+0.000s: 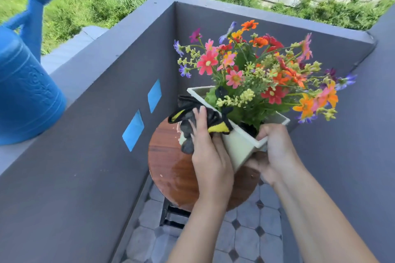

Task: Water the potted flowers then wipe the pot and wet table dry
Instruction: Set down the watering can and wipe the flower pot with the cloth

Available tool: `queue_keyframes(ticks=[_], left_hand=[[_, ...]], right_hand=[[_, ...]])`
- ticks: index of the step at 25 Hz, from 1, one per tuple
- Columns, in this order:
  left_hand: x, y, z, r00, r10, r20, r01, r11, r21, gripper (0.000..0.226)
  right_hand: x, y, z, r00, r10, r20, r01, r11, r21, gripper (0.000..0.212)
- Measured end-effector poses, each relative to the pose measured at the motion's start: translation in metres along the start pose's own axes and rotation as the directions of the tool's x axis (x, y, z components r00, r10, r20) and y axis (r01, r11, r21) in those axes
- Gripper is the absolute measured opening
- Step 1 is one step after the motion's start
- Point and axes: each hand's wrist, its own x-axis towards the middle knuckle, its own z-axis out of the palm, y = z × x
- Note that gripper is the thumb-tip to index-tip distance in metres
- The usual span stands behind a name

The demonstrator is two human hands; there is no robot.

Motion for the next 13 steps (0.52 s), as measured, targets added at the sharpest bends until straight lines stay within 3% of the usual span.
queue_keyframes(ticks=[3,5,8,9,10,13], left_hand=[[0.029,-0.004,-0.008,0.997,-0.034,-0.067,0.040,0.996,0.084,0.046],[0.050,-0.007,-0.018,0.991,-0.120,-0.054,0.125,0.988,0.092,0.037],[0.068,-0.009,-0.037,0.959,-0.261,0.108,0.264,0.964,-0.014,0.028],[0.067,-0.006,-0.041,0.952,-0.258,0.164,0.264,0.964,-0.021,0.029],[0.062,-0.002,-0.045,0.950,-0.224,0.218,0.230,0.973,-0.005,0.031],[0.049,0.001,-0.050,0.945,-0.108,0.310,0.096,0.994,0.054,0.046]], right_hand=[[-0.007,-0.004,-0.004,0.998,0.035,0.047,-0.034,0.999,-0.015,0.051],[-0.013,-0.009,-0.006,0.994,0.052,0.100,-0.044,0.996,-0.072,0.012],[-0.001,-0.015,-0.023,0.987,0.057,0.147,-0.046,0.996,-0.081,0.037],[-0.003,-0.018,-0.020,0.991,0.062,0.120,-0.054,0.996,-0.066,0.025],[-0.006,-0.020,-0.018,0.989,0.067,0.133,-0.060,0.997,-0.053,0.011],[-0.001,-0.019,-0.026,0.996,0.051,0.072,-0.044,0.995,-0.094,0.029]])
